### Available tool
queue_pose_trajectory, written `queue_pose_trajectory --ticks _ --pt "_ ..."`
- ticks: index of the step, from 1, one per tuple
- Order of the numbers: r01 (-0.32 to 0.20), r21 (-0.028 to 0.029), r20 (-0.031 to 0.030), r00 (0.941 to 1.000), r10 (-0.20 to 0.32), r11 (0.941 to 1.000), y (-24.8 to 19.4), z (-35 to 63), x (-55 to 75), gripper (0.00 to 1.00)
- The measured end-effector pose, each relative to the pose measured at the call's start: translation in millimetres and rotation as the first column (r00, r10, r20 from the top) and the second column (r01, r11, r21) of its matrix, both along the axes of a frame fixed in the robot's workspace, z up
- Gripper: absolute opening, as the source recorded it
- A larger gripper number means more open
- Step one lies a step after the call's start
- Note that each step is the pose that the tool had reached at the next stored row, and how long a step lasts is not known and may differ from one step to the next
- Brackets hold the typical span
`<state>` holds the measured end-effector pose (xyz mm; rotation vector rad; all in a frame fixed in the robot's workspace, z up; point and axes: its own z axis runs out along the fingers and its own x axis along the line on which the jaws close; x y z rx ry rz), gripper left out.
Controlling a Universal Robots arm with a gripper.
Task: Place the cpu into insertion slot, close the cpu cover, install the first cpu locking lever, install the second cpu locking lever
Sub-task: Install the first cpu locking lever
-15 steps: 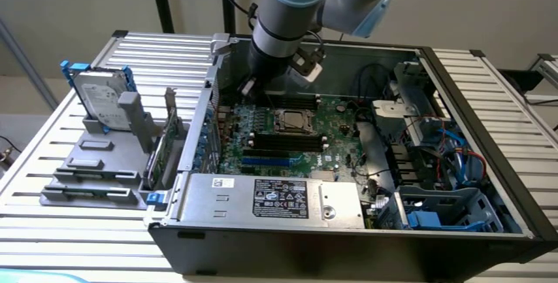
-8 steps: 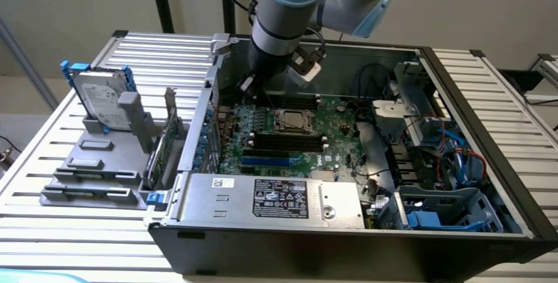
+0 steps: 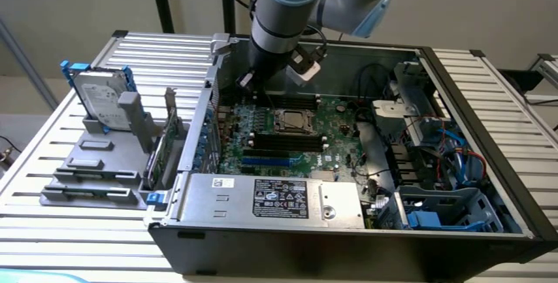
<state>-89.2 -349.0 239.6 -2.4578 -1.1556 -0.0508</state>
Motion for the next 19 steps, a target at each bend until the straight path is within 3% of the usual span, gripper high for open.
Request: queue_pose_trajectory --ticks 5,7,11,19 --pt "0.035 0.0228 -0.0006 0.9994 -0.035 0.9991 -0.3 1.7 -0.2 0.11" --pt "0.04 0.0278 -0.0008 0.9992 -0.04 0.9988 -0.5 1.7 0.0 0.11" --pt "0.042 0.0301 -0.0016 0.9991 -0.042 0.9987 -0.8 1.7 4.6 0.11" --pt "0.043 0.0304 -0.0017 0.9991 -0.043 0.9986 -1.1 1.7 25.8 0.11"
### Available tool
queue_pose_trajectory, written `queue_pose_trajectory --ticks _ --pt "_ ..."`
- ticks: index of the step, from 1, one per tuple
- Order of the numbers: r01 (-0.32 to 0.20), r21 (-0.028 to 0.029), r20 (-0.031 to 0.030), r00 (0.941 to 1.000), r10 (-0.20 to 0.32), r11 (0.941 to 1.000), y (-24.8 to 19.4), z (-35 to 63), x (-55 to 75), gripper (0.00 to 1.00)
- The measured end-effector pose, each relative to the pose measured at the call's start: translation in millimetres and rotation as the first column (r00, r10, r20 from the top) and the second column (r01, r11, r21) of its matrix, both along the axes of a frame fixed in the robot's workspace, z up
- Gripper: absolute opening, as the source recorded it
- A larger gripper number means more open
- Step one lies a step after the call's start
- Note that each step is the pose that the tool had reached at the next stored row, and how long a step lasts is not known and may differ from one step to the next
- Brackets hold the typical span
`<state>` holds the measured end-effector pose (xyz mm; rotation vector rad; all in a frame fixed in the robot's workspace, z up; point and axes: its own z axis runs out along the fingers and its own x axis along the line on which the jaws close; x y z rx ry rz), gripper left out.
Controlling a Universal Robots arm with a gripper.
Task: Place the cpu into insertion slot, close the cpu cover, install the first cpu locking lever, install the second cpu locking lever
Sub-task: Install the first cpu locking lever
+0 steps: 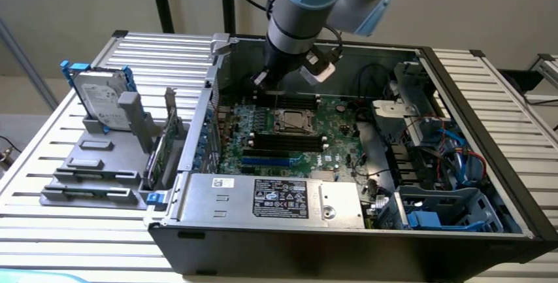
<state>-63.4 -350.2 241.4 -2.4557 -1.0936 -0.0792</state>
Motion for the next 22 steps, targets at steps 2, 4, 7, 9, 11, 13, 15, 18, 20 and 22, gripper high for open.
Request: queue_pose_trajectory --ticks 2,4,7,9,11,13,15,18,20,22 --pt "0.0 0.0 -0.0001 1.0 0.0 1.0 -0.1 0.0 6.2 0.11" --pt "0.0 0.0002 -0.0001 1.0 0.0 1.0 -0.3 0.0 12.3 0.11" --pt "0.0 0.0007 -0.0001 1.0 0.0 1.0 -0.7 -0.3 20.4 0.11" --pt "0.0 0.0004 -0.0003 1.0 0.0 1.0 -1.0 -0.8 20.7 0.11" --pt "0.0 0.0004 -0.0002 1.0 0.0 1.0 -1.1 -1.7 20.7 0.11" --pt "0.0 -0.0003 0.0028 1.0 0.0 1.0 -1.2 -3.1 20.6 0.11" --pt "0.0 -0.0044 0.0098 1.0 0.0 1.0 -1.2 -4.5 20.0 0.11" --pt "0.0 -0.0135 0.0184 0.9998 0.0 0.9999 -1.2 -6.2 17.8 0.11" --pt "0.0 -0.0176 0.0184 0.9998 0.0 0.9998 -1.3 -8.6 16.9 0.11" --pt "0.0 -0.0189 0.0184 0.9998 0.0 0.9998 -1.2 -12.0 16.5 0.11"
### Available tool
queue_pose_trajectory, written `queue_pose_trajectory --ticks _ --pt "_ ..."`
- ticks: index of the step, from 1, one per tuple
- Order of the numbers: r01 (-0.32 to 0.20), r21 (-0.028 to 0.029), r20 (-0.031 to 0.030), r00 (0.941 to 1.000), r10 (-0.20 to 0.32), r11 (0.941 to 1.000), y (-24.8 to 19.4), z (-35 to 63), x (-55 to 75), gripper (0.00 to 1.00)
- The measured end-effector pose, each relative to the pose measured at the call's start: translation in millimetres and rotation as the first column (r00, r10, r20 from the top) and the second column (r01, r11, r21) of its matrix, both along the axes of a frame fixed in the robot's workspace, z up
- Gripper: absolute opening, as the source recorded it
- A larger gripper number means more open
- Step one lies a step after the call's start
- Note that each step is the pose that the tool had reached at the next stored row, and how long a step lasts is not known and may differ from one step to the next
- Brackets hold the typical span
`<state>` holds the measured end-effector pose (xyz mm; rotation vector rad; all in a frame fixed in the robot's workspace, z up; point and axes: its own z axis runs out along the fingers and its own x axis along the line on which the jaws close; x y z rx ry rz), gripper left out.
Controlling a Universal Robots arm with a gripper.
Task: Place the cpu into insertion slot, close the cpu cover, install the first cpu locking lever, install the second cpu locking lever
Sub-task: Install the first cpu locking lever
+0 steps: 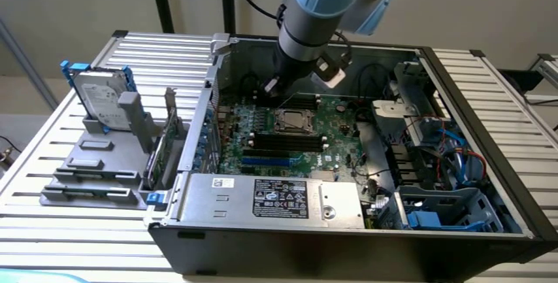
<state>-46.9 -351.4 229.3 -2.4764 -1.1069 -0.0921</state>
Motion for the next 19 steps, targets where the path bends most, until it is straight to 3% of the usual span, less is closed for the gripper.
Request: queue_pose_trajectory --ticks 12,19 --pt "0.0 -0.0011 0.0001 1.0 0.0 1.0 0.0 -21.6 -2.2 0.11" --pt "0.0 -0.0012 0.0001 1.0 0.0 1.0 0.1 -28.5 -2.5 0.11"
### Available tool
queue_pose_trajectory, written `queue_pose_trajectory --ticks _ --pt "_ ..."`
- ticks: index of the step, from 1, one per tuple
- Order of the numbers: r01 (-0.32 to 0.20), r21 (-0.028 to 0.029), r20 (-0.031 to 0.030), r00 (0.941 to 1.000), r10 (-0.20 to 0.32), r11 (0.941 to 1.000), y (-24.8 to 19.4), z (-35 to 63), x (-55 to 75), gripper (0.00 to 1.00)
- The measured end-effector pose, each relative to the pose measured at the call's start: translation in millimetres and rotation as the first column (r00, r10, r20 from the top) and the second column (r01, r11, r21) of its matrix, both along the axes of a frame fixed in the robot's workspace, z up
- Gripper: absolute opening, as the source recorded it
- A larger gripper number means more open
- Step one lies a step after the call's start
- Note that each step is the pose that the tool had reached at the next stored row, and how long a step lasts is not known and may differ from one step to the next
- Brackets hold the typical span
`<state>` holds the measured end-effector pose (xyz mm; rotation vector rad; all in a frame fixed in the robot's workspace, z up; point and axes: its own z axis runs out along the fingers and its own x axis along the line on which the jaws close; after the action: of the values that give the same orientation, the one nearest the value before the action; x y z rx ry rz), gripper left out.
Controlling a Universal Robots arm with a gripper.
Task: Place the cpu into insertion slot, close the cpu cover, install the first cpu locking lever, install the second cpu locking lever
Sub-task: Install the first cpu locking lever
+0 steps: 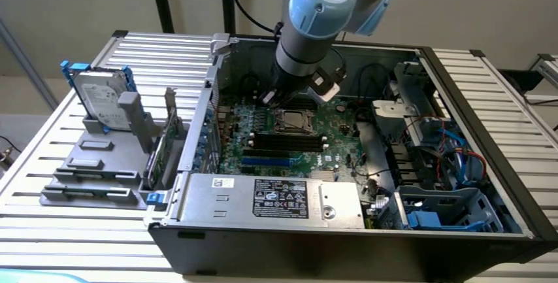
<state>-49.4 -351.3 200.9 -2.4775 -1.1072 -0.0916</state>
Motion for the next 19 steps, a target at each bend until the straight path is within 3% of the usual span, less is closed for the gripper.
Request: queue_pose_trajectory --ticks 10,19 --pt "0.0 -0.0006 0.0 1.0 0.0 1.0 3.0 -2.3 0.0 0.11" --pt "0.0 -0.0075 0.0 1.0 0.0 1.0 3.8 -4.0 1.3 0.11"
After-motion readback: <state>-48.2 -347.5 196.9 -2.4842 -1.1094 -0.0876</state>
